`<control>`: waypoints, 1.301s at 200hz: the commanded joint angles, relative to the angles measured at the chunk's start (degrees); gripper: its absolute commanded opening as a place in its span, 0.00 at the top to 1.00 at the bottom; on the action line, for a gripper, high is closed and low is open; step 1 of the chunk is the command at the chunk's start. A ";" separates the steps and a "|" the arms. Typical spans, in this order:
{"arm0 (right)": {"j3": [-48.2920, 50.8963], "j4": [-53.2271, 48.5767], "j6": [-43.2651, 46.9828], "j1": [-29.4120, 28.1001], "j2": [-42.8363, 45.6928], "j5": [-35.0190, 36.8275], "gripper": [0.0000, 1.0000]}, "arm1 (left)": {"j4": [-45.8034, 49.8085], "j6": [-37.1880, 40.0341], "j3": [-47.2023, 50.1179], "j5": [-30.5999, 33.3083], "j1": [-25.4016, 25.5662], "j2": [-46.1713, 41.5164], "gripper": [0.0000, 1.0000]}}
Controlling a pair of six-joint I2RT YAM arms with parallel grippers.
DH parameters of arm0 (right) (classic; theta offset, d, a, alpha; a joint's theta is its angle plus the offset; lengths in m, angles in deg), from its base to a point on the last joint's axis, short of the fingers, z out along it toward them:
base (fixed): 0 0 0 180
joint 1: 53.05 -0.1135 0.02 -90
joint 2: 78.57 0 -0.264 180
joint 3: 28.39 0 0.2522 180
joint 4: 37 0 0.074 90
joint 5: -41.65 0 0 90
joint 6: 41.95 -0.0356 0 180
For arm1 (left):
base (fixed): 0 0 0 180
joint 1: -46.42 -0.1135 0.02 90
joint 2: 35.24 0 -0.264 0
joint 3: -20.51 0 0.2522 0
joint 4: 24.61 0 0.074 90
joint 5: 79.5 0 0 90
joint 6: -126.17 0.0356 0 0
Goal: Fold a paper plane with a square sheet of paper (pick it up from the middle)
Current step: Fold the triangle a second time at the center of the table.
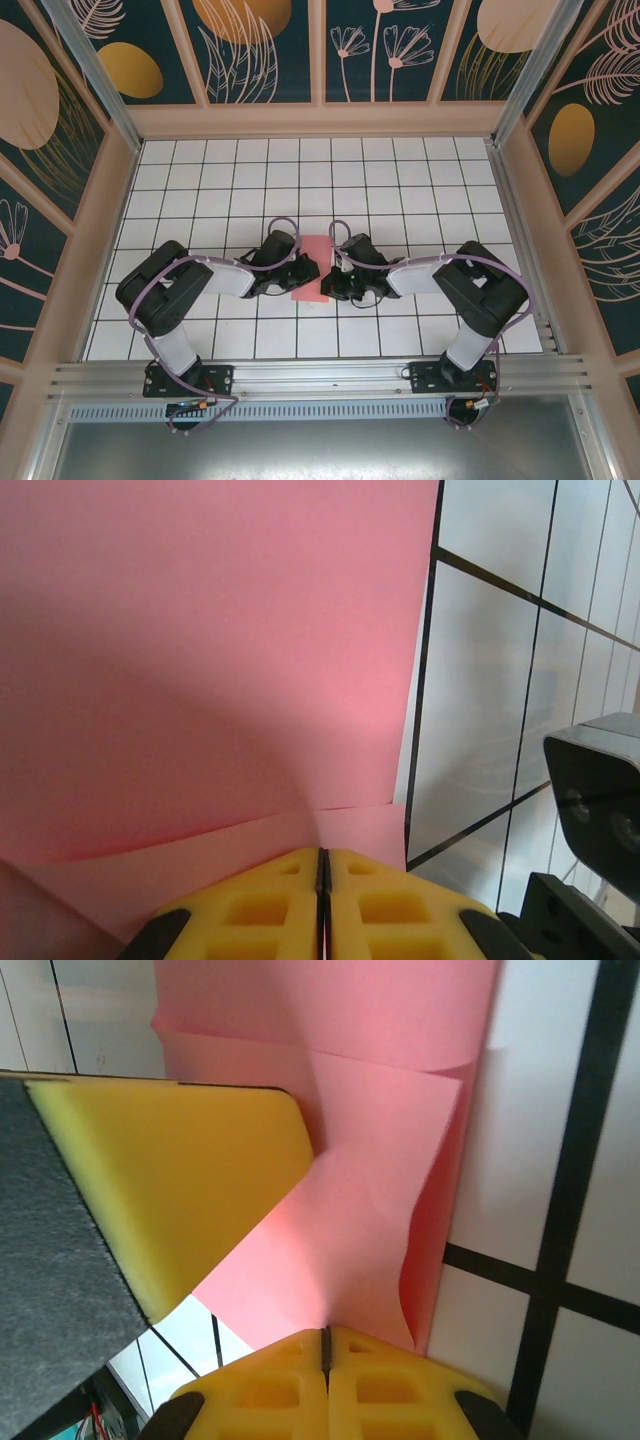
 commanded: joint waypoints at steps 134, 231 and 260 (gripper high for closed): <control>1.87 -9.19 1.57 0.13 -3.77 3.79 0.96 | 11.66 7.59 -1.36 8.68 -7.27 -0.01 0.85; 1.57 -8.81 1.86 0.13 -3.77 2.97 0.96 | 17.95 11.57 -3.73 10.09 -12.65 -1.92 0.84; 1.25 -8.70 1.86 0.13 -3.73 2.84 0.96 | 17.89 11.98 -3.97 6.95 -12.64 -7.98 0.81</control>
